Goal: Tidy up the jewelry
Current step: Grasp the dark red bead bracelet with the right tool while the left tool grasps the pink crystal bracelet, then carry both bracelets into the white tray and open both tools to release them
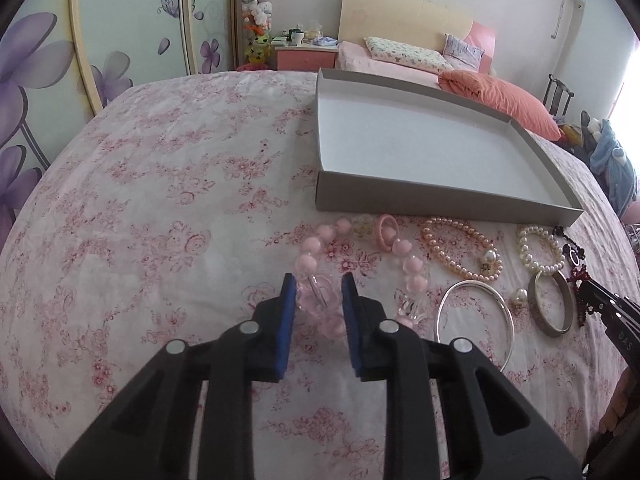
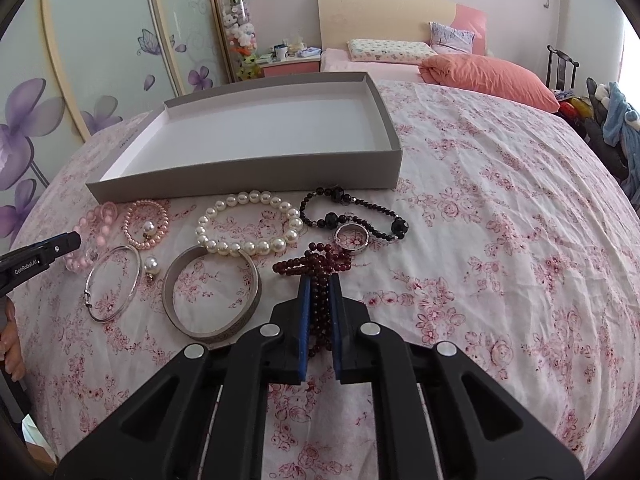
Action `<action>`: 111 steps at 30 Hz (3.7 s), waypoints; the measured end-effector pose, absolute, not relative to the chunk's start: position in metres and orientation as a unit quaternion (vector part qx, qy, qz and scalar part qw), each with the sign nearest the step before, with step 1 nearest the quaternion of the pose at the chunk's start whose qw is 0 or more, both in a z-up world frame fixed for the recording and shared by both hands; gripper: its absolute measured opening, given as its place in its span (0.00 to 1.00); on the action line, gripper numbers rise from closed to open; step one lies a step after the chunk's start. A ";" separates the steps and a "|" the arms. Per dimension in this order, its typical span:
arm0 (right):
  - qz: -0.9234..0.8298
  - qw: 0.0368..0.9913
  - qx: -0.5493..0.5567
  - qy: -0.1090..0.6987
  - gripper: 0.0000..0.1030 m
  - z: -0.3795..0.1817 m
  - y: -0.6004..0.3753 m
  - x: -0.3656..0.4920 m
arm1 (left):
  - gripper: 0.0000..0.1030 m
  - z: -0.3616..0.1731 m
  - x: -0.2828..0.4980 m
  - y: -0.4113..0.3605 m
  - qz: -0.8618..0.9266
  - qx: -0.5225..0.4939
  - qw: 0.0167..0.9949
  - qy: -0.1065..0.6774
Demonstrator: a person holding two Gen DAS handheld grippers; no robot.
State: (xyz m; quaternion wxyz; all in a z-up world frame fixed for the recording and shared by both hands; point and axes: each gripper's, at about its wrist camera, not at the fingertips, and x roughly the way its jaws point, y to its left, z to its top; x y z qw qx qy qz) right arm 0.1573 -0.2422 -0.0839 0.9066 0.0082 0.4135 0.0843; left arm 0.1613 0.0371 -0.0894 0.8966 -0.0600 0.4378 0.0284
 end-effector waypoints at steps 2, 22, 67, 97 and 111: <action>0.088 0.911 0.017 0.402 0.09 -0.079 -0.246 0.155 | 0.23 -0.086 0.158 0.038 0.027 -0.060 0.899 0.432; 0.112 0.933 0.035 0.339 0.09 -0.046 -0.244 0.136 | 0.23 -0.034 0.116 0.035 -0.035 -0.090 0.932 0.348; 0.130 0.971 0.041 0.198 0.09 0.025 -0.232 0.168 | 0.23 0.031 0.158 0.002 -0.059 -0.043 0.964 0.255; 0.109 0.943 0.048 0.312 0.09 -0.038 -0.214 0.310 | 0.23 -0.017 0.305 -0.007 -0.033 -0.046 0.949 0.310; 0.100 0.929 0.056 0.351 0.18 -0.049 -0.212 0.323 | 0.24 -0.036 0.322 -0.010 -0.022 -0.045 0.942 0.331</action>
